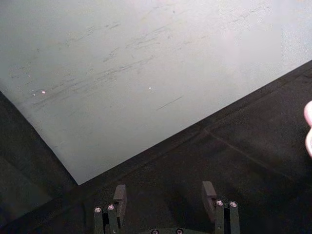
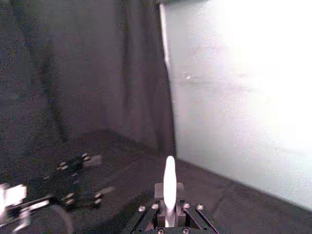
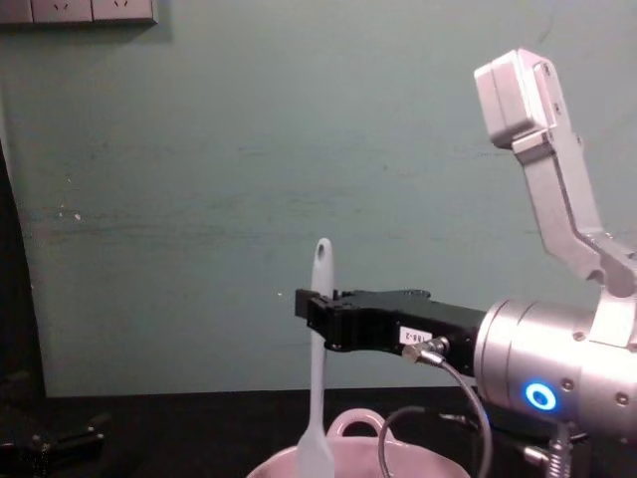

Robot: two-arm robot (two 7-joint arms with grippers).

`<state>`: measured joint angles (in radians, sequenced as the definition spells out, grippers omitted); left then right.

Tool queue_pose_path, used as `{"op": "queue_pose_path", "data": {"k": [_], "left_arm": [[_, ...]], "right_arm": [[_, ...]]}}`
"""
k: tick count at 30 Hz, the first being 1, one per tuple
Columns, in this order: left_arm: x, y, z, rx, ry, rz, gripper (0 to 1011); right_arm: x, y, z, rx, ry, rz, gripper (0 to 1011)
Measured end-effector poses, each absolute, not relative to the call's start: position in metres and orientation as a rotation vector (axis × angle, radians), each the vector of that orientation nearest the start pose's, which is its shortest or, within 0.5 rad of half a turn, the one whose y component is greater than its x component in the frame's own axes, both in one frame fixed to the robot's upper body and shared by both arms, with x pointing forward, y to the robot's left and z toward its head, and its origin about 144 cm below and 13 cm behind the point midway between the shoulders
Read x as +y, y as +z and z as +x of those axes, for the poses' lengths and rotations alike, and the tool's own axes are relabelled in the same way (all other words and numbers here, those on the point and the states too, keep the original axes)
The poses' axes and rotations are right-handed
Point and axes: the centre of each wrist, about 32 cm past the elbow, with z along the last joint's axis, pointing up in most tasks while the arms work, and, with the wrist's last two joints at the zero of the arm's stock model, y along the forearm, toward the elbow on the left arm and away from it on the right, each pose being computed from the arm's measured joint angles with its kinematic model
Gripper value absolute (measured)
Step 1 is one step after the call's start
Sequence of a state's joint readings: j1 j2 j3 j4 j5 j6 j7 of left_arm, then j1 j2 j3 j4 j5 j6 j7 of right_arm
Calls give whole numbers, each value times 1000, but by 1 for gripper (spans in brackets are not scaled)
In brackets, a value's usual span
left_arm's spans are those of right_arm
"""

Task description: Use the one hand to pick up the spoon and stir the clear water in the bowl.

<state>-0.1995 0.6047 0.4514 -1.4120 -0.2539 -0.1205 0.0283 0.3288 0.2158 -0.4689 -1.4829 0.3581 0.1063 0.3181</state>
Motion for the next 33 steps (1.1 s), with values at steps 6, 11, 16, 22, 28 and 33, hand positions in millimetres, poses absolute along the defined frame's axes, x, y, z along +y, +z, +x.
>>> {"op": "queue_pose_path", "data": {"k": [6, 11, 16, 22, 28, 33], "left_arm": [[310, 1140, 489, -285, 1248, 304, 1011], [310, 1140, 489, -285, 1248, 304, 1011], [310, 1140, 489, -285, 1248, 304, 1011], [310, 1140, 489, -285, 1248, 304, 1011], [310, 1140, 489, -285, 1248, 304, 1011], [310, 1140, 489, -285, 1248, 304, 1011]], "right_arm": [[-152, 1198, 533, -61, -905, 35, 113], [-157, 1197, 536, -107, -956, 28, 113], [-170, 1195, 533, -157, -986, 11, 112], [-187, 1199, 520, -153, -966, -29, 113], [-195, 1206, 503, -142, -925, -37, 113], [-195, 1209, 493, -119, -891, -37, 113]]}}
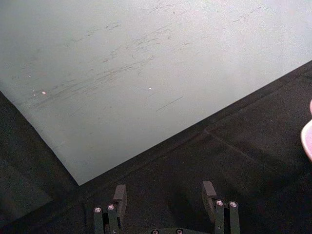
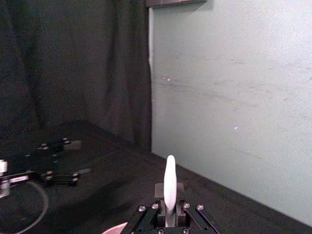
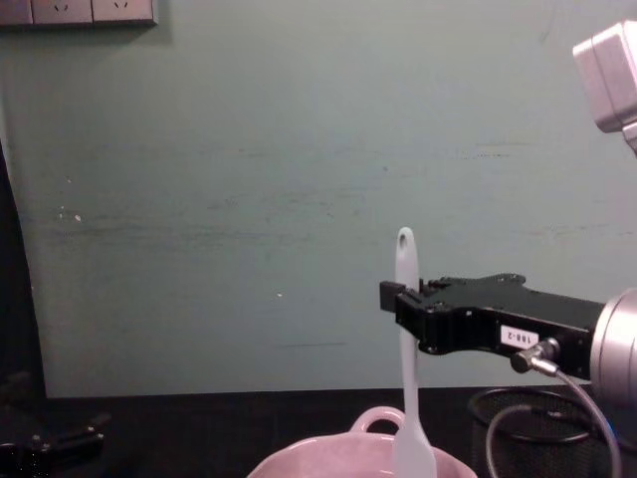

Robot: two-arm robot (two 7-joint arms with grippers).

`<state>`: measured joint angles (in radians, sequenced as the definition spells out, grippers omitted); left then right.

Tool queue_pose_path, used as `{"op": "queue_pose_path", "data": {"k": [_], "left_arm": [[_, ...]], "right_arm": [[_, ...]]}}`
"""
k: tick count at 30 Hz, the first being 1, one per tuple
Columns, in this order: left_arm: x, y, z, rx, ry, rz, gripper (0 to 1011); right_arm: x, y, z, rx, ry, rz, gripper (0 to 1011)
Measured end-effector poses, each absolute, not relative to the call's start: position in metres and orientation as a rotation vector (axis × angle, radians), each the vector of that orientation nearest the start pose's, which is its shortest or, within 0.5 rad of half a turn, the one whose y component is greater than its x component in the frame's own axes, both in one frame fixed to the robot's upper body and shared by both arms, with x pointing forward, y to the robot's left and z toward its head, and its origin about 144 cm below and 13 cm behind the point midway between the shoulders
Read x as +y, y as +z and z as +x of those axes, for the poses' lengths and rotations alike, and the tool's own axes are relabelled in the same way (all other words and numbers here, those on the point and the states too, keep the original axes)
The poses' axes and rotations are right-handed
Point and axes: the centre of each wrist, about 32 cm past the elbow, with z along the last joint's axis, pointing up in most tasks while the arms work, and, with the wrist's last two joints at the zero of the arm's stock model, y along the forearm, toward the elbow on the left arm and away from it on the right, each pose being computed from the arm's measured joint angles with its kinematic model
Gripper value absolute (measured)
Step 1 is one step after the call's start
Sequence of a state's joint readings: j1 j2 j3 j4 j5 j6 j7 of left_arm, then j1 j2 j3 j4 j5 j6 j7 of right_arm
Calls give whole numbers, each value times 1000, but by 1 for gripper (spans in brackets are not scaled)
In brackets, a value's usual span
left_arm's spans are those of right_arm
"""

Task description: Use the one hand to pick up the spoon and stir the clear water in the bowl.

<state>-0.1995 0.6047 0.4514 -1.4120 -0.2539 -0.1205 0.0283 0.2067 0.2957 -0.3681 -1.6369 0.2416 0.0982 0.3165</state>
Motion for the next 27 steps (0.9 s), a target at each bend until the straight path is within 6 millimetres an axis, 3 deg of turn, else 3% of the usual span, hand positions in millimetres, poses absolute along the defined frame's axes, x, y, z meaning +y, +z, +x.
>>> {"op": "queue_pose_path", "data": {"k": [12, 27], "left_arm": [[310, 1140, 489, -285, 1248, 304, 1011], [310, 1140, 489, -285, 1248, 304, 1011]], "right_arm": [[-178, 1210, 477, -45, -803, -33, 112], [-150, 1198, 501, -23, -852, 18, 113]]}}
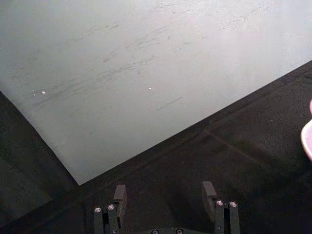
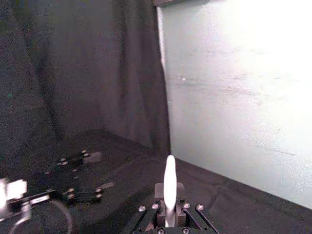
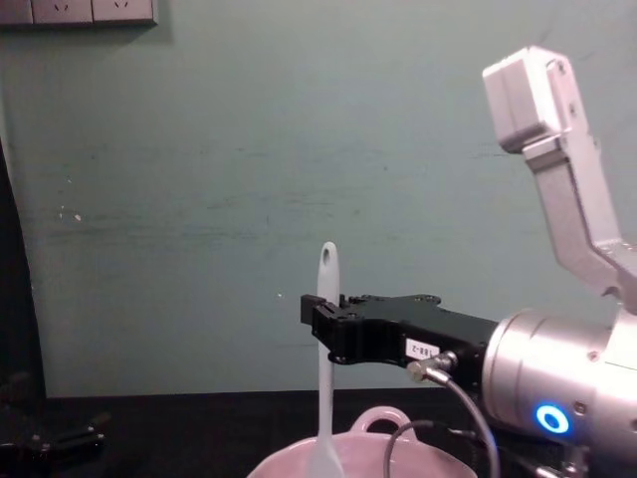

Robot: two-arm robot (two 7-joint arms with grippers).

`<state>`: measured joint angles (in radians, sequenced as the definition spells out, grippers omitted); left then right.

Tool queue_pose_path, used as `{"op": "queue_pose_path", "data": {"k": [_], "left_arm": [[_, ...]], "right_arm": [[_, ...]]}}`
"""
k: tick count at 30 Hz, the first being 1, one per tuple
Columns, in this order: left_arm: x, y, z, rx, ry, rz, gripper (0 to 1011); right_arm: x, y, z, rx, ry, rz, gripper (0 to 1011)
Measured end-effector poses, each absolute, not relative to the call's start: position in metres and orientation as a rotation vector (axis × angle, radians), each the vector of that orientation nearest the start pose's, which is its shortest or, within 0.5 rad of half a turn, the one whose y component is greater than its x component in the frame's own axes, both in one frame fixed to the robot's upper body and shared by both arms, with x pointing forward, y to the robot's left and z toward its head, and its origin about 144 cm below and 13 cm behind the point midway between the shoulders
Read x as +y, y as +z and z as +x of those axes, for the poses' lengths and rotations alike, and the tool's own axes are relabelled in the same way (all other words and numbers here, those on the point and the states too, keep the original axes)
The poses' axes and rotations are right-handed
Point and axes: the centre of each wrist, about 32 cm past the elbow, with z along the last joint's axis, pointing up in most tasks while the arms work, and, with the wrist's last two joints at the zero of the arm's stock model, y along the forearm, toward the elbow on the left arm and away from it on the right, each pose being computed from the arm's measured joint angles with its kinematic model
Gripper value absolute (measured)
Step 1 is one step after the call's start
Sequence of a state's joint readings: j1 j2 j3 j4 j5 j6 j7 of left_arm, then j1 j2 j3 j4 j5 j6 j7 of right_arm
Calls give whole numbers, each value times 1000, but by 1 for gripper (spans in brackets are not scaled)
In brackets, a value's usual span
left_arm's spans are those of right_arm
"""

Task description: Use the one hand to pick up the spoon and stir the clear water in the bowl.

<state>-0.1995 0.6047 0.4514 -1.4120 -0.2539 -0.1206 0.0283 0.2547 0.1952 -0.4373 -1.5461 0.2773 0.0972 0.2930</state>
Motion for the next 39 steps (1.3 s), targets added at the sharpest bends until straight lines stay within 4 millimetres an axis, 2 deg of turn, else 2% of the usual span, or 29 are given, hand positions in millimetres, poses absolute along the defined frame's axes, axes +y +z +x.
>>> {"op": "queue_pose_path", "data": {"k": [8, 15, 22, 28, 31, 39], "left_arm": [[310, 1140, 489, -285, 1248, 304, 1011], [310, 1140, 489, -285, 1248, 304, 1011], [310, 1140, 489, -285, 1248, 305, 1011], [310, 1140, 489, -285, 1248, 304, 1011], [310, 1140, 489, -285, 1248, 304, 1011], [310, 1140, 489, -285, 1248, 304, 1011]], "right_arm": [[-152, 1193, 515, -67, -927, 30, 113], [-165, 1195, 517, -92, -959, 21, 113], [-182, 1204, 501, -84, -928, -29, 112], [-187, 1208, 487, -68, -886, -40, 113], [-186, 1209, 479, -40, -849, -36, 113], [-172, 1208, 473, -3, -779, -16, 113]]}}
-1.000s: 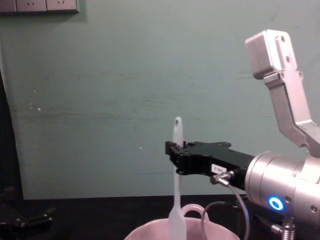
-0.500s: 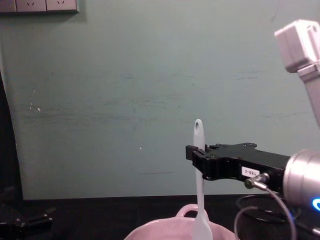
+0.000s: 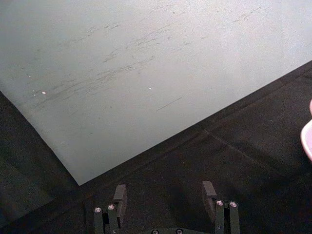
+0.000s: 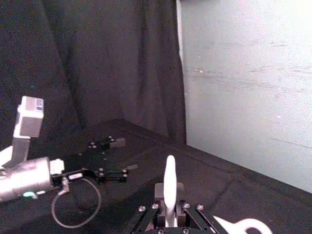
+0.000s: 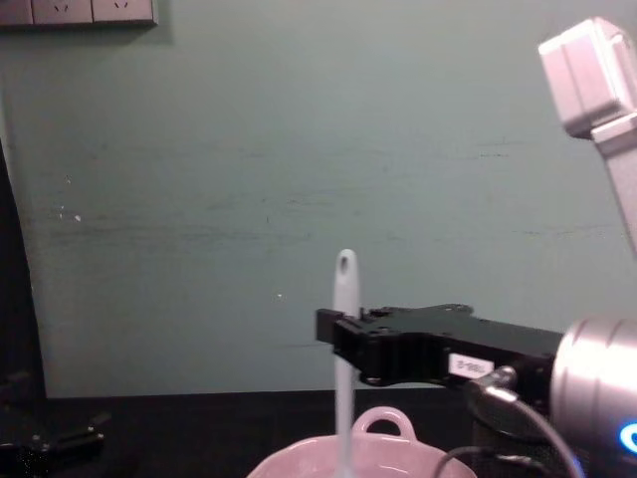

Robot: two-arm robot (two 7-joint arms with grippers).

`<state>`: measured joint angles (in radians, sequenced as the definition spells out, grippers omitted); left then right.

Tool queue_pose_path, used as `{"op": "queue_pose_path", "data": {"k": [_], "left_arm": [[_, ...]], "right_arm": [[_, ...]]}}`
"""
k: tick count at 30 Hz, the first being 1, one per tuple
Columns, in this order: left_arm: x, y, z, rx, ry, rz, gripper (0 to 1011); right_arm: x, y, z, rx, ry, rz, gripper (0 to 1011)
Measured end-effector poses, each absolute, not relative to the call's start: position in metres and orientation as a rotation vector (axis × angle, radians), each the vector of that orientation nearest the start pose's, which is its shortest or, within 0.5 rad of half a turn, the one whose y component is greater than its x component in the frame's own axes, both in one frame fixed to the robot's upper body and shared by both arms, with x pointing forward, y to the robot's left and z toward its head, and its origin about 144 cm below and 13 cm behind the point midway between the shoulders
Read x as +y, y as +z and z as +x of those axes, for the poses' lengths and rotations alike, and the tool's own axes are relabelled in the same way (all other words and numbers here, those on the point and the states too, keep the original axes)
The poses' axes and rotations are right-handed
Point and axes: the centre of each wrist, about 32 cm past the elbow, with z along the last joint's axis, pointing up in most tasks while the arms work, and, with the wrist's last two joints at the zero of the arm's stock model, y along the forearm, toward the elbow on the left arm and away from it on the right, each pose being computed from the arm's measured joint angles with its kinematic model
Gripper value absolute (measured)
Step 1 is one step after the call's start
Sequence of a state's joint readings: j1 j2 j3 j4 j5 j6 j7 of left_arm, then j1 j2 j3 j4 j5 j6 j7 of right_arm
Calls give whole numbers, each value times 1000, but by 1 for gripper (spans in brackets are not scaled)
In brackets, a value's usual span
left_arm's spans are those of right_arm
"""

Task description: Use the one hand to pick up the spoon and stir the clear water in the bowl.

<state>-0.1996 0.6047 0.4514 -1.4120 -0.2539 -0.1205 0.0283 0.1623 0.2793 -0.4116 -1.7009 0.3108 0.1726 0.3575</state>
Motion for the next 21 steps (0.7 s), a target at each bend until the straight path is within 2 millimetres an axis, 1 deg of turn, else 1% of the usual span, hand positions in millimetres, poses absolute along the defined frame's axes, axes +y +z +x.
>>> {"op": "queue_pose_path", "data": {"k": [5, 9, 10, 13, 21], "left_arm": [[310, 1140, 489, -285, 1248, 304, 1011], [310, 1140, 489, -285, 1248, 304, 1011], [310, 1140, 489, -285, 1248, 304, 1011], [310, 1140, 489, -285, 1248, 304, 1011], [310, 1140, 489, -285, 1248, 304, 1011]], "right_arm": [[-161, 1204, 479, 14, -766, 4, 113], [-153, 1200, 490, 39, -784, 12, 113], [-153, 1200, 490, 39, -784, 12, 113], [-147, 1197, 501, 43, -812, 32, 113], [-143, 1190, 520, 21, -887, 55, 113]]}}
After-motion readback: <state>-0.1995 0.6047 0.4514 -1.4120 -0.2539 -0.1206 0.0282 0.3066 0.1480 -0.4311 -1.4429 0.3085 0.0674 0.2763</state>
